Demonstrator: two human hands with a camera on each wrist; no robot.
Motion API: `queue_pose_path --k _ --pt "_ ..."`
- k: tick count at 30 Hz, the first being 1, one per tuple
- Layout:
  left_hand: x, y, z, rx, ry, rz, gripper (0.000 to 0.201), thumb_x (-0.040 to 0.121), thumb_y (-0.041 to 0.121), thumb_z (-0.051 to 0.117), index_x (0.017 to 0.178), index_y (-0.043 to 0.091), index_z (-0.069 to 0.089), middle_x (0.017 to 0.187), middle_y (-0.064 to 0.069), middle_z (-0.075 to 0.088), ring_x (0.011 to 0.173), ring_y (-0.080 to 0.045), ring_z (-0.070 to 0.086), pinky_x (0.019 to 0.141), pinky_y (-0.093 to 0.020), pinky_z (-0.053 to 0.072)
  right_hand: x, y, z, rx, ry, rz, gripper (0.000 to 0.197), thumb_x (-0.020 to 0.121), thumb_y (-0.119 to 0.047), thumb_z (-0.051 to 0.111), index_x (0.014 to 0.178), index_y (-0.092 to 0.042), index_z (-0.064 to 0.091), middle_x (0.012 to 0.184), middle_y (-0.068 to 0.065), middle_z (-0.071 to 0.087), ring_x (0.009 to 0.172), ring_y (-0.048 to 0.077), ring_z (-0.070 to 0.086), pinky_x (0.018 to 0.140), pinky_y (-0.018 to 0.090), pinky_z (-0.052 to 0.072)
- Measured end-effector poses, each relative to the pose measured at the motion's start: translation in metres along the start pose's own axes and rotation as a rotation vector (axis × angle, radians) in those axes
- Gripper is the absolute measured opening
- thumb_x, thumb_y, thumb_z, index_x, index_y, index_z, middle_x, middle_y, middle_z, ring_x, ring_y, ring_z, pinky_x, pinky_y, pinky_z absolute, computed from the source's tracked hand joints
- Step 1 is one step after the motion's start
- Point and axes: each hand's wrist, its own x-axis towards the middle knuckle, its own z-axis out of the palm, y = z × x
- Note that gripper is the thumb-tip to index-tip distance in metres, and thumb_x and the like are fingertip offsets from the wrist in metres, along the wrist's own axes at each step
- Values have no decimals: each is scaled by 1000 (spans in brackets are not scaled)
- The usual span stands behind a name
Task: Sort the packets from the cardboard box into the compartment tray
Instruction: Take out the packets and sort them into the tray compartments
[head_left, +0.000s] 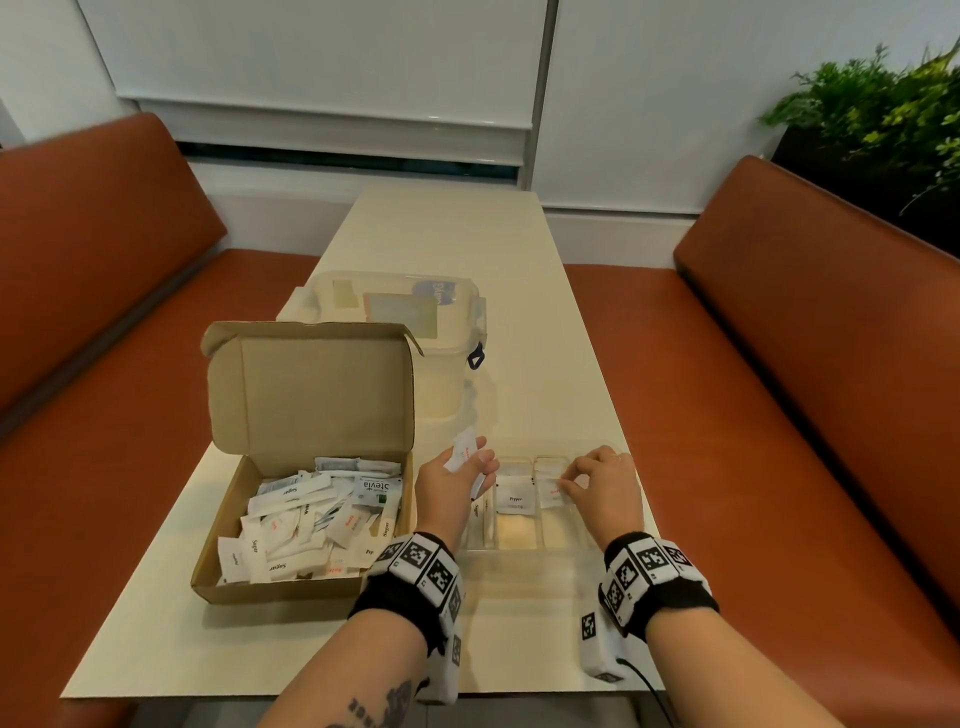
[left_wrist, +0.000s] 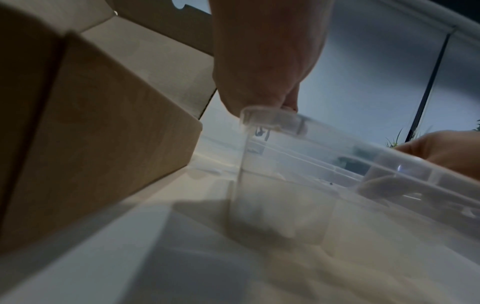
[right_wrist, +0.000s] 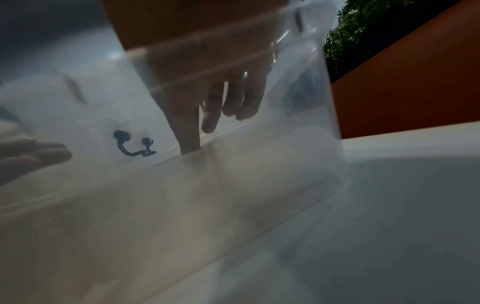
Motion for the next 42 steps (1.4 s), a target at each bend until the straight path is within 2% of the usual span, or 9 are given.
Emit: queue_pose_path --k 4,11,16,24,28,32,35,38,42 --pt "1 0 0 23 5 0 17 88 4 64 105 4 66 88 -15 69 81 -21 66 80 -28 56 3 3 3 -96 -48 -67 12 78 -29 74 79 -20 66 92 -10 46 96 12 38 74 21 34" --pt "1 0 0 67 -5 16 19 88 5 64 106 4 68 89 -16 70 81 -19 67 73 -22 56 6 3 6 -250 -89 -151 17 81 -33 70 87 -18 66 102 -4 51 104 17 39 74 22 37" --pt "3 0 0 53 -10 -9 19 87 3 65 105 3 68 91 -17 70 79 -18 68 68 -19 57 5 2 9 -240 -90 -155 14 84 -29 66 90 -16 65 103 -3 51 105 18 40 72 22 39" --pt "6 -1 1 44 -38 -38 20 86 1 65 106 1 66 88 -17 69 80 -21 68 76 -26 58 8 3 12 -222 -123 -147 24 77 -38 73 90 -22 60 101 -6 46 101 15 39 75 23 40" --pt "7 1 1 37 -72 -75 19 83 -2 66 102 0 65 82 -15 66 74 -23 65 67 -27 59 7 1 11 -213 -111 -134 28 76 -36 73 92 -21 56 102 -5 47 100 15 41 71 23 38" --pt "5 2 4 50 -145 -126 17 80 -1 70 96 2 66 82 -16 68 66 -22 66 63 -27 58 7 -13 0 49 -12 -105 22 80 -39 70 90 -21 63 97 -7 52 95 12 43 74 22 36" --pt "3 -1 8 143 -196 -153 21 78 4 74 98 5 68 81 -12 70 61 -19 67 55 -24 56 7 -36 -11 368 -123 -79 20 78 -45 71 82 -25 70 89 -8 57 77 5 49 66 12 35" --pt "2 -4 11 224 -224 -155 18 78 8 74 95 9 69 74 -7 67 54 -14 63 52 -22 52 6 -50 -13 530 -236 -28 12 74 -31 78 77 -23 69 83 -8 62 65 2 48 58 8 37" --pt "3 -5 9 259 -238 -138 23 82 11 71 103 5 68 77 -8 68 50 -9 56 47 -20 46 5 -48 -14 805 -229 57 8 76 -14 77 72 -14 70 67 -6 67 62 5 57 58 9 42"
